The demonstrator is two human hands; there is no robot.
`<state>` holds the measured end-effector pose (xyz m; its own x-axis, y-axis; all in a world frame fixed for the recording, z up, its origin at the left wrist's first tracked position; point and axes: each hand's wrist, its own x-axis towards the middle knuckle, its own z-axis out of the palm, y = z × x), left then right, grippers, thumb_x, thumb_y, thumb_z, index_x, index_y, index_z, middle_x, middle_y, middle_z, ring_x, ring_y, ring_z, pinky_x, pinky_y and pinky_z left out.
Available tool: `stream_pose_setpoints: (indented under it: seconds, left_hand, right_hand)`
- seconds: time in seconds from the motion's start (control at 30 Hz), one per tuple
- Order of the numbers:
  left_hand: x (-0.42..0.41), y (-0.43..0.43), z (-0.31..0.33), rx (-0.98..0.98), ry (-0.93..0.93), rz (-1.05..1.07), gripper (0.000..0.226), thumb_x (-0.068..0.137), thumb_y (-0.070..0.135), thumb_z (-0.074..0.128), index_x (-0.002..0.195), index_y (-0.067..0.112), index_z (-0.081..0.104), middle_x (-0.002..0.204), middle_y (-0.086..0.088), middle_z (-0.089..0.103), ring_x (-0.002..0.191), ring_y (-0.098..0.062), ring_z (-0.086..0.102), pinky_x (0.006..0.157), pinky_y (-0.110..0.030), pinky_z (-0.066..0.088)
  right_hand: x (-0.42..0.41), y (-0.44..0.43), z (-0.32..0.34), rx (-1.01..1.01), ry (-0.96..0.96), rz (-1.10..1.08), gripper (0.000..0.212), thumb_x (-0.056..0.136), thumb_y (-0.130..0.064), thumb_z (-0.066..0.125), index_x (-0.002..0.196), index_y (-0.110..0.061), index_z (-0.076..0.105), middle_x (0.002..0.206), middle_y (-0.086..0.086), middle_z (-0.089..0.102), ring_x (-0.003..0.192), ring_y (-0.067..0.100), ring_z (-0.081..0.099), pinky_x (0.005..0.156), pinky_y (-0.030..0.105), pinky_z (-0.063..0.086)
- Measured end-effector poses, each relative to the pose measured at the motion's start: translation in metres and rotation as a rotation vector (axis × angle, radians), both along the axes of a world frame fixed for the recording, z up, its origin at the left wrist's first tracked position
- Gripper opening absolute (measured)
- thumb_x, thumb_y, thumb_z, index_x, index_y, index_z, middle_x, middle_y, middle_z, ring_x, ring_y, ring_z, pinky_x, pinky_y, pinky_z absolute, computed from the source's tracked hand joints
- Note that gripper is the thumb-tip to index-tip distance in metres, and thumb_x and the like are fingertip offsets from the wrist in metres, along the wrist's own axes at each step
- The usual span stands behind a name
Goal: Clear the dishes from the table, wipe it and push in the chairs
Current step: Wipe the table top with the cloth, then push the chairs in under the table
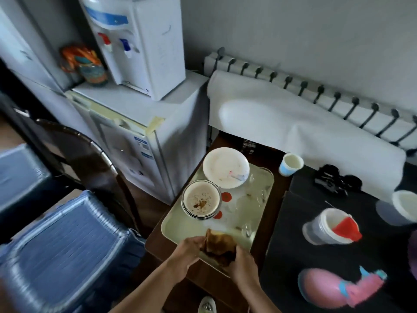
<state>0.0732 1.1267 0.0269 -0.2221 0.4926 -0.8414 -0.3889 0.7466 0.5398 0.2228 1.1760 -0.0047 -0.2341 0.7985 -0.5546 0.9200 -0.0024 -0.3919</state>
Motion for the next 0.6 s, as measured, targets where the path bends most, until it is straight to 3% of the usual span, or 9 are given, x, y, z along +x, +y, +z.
stream_pose_setpoints:
  seconds: [0.03,0.1,0.17,0.23,0.33,0.43,0.53,0.6]
  left_hand:
    - [-0.009,-0.004,0.004,0.004,-0.017,0.043,0.033,0.091,-0.004,0.04,0.084,0.016,0.065,0.096,0.0,0.066,0.091,-0.009,0.056,0.08,-0.018,0.047]
    - [-0.025,-0.007,0.009,0.024,-0.069,0.16,0.031,0.092,-0.004,0.039,0.103,0.011,0.063,0.118,-0.006,0.059,0.108,-0.018,0.052,0.093,-0.031,0.045]
    - [-0.047,-0.01,0.012,0.075,-0.127,0.323,0.028,0.095,0.002,0.04,0.114,0.007,0.059,0.123,-0.011,0.058,0.11,-0.025,0.053,0.094,-0.036,0.045]
    - [-0.071,-0.011,0.025,0.173,-0.213,0.509,0.023,0.095,0.006,0.045,0.115,0.003,0.056,0.12,-0.016,0.058,0.101,-0.03,0.057,0.089,-0.038,0.048]
    - [-0.109,-0.015,0.048,0.32,-0.307,0.717,0.022,0.098,0.015,0.041,0.11,-0.001,0.051,0.106,-0.021,0.059,0.089,-0.033,0.059,0.078,-0.041,0.05]
    - [-0.147,-0.024,0.075,0.417,-0.353,0.854,0.028,0.1,0.021,0.037,0.094,-0.003,0.049,0.093,-0.022,0.055,0.087,-0.037,0.057,0.081,-0.046,0.047]
    - [-0.18,-0.042,0.095,0.461,-0.376,0.971,0.036,0.101,0.025,0.036,0.125,-0.002,0.039,0.103,-0.026,0.051,0.116,-0.044,0.05,0.092,-0.046,0.042]
    - [-0.196,-0.053,0.099,0.454,-0.395,1.034,0.051,0.101,0.026,0.037,0.141,-0.003,0.023,0.131,-0.028,0.044,0.129,-0.045,0.038,0.101,-0.048,0.037]
  right_hand:
    - [-0.004,0.002,0.007,0.04,-0.026,0.029,0.033,0.09,-0.018,0.052,0.124,-0.021,0.049,0.127,-0.001,0.056,0.113,0.017,0.056,0.092,0.028,0.048]
    - [-0.009,0.003,0.024,0.185,-0.1,0.11,0.04,0.094,-0.018,0.048,0.133,-0.019,0.043,0.138,0.0,0.048,0.121,0.016,0.051,0.097,0.025,0.043]
    - [-0.026,0.001,0.05,0.296,-0.086,0.221,0.039,0.095,-0.02,0.047,0.134,-0.02,0.044,0.139,-0.002,0.048,0.123,0.013,0.048,0.101,0.023,0.041]
    - [-0.053,0.001,0.071,0.33,0.031,0.285,0.041,0.096,-0.018,0.047,0.136,-0.022,0.046,0.137,-0.006,0.051,0.122,0.01,0.05,0.1,0.021,0.04]
    - [-0.107,0.012,0.099,0.231,0.357,0.244,0.035,0.096,-0.012,0.047,0.13,-0.015,0.056,0.13,0.001,0.061,0.118,0.014,0.057,0.097,0.022,0.044]
    - [-0.169,0.026,0.126,0.085,0.587,0.242,0.033,0.097,-0.015,0.045,0.126,-0.01,0.06,0.12,0.009,0.067,0.109,0.02,0.062,0.096,0.033,0.048]
    - [-0.23,0.026,0.15,-0.072,0.749,0.256,0.033,0.1,-0.012,0.042,0.13,-0.005,0.055,0.11,0.008,0.065,0.091,0.017,0.061,0.081,0.029,0.052]
    - [-0.261,0.026,0.159,-0.147,0.805,0.238,0.033,0.101,-0.011,0.038,0.13,-0.004,0.052,0.105,0.007,0.061,0.083,0.014,0.058,0.071,0.022,0.049]
